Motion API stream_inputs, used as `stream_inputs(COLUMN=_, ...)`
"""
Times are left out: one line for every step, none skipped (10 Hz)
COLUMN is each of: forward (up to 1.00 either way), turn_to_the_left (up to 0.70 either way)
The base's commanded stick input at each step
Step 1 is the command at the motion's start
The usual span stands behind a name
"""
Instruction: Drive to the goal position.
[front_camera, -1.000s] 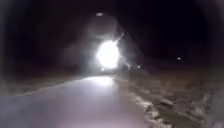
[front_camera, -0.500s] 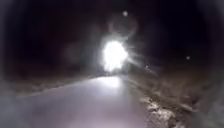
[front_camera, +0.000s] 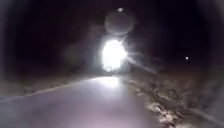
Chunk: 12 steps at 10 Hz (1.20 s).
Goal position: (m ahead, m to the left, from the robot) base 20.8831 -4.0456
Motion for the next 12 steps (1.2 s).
stream_inputs(forward=1.0, turn_to_the_left=0.0)
stream_inputs(forward=1.0, turn_to_the_left=0.0)
stream_inputs(forward=1.0, turn_to_the_left=0.0)
stream_inputs(forward=1.0, turn_to_the_left=0.0)
stream_inputs(forward=1.0, turn_to_the_left=0.0)
stream_inputs(forward=1.0, turn_to_the_left=0.0)
stream_inputs(forward=1.0, turn_to_the_left=0.0)
stream_inputs(forward=1.0, turn_to_the_left=0.0)
stream_inputs(forward=1.0, turn_to_the_left=0.0)
stream_inputs(forward=1.0, turn_to_the_left=0.0)
stream_inputs(forward=1.0, turn_to_the_left=0.0)
stream_inputs(forward=1.0, turn_to_the_left=0.0)
